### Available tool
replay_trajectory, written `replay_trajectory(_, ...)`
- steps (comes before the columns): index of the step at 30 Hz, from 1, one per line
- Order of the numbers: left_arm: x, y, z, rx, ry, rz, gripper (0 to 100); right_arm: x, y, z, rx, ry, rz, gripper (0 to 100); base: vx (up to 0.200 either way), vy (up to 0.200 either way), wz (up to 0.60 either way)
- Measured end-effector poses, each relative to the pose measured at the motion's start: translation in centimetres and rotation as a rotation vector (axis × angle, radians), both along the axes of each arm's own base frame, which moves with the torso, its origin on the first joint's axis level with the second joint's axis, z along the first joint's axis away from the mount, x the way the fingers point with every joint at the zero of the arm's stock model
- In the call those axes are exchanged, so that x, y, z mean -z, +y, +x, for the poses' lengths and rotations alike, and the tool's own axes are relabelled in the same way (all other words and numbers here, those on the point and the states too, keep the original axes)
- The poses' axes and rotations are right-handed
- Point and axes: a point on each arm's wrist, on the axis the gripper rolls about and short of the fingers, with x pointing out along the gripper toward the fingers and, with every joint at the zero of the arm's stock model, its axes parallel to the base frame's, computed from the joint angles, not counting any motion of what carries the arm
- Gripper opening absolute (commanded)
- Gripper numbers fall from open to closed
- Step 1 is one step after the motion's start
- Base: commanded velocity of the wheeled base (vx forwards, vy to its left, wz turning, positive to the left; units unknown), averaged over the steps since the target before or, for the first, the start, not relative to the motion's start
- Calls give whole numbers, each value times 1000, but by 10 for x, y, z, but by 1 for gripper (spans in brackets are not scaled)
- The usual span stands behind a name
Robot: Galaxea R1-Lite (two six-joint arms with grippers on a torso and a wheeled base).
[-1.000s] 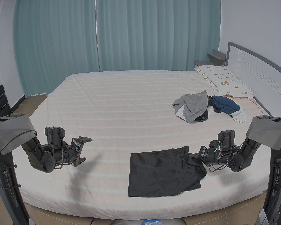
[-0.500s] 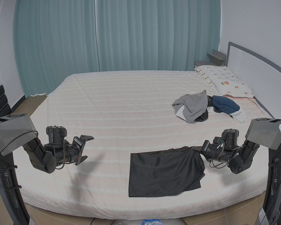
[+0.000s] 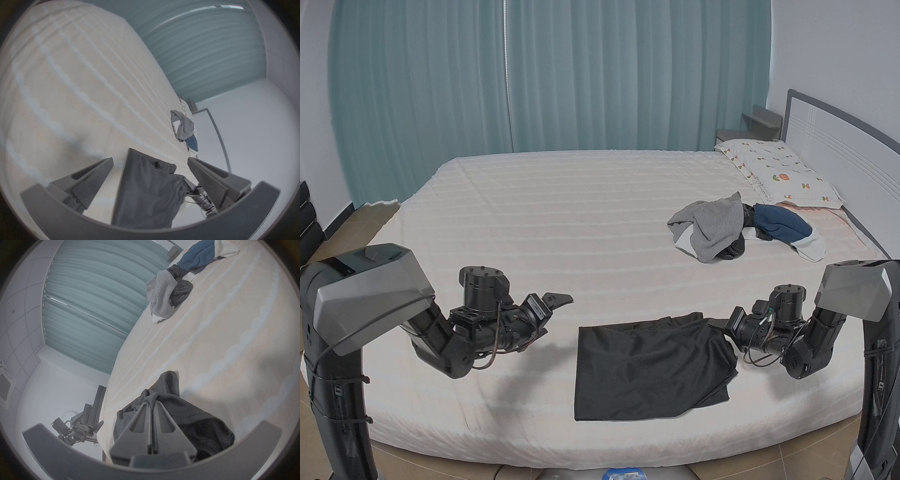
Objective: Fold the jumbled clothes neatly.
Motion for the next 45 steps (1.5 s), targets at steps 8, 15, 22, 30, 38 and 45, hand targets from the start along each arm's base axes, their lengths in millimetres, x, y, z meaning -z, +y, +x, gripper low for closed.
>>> replay_trajectory(8,22,-27,18,21,67,107,100,5,1,1,7,6,8,0,0,0,0)
replay_trajectory(15,29,-47,28,61,82,169,100,4,5,4,14,-4,36,0,0,0,0)
replay_trajectory(22,35,-57,33,75,77,169,0,5,7,4,12,-4,35,0,0,0,0)
replay_trajectory(30,42,-59,35,72,80,174,0,7,6,4,26,-3,28,0,0,0,0)
replay_trajectory(38,45,-58,38,-13,63,221,0,6,4,3,39,-27,27,0,0,0,0)
replay_trajectory(45,47,-53,38,-79,70,242,0,9,-1,3,50,-27,14,0,0,0,0)
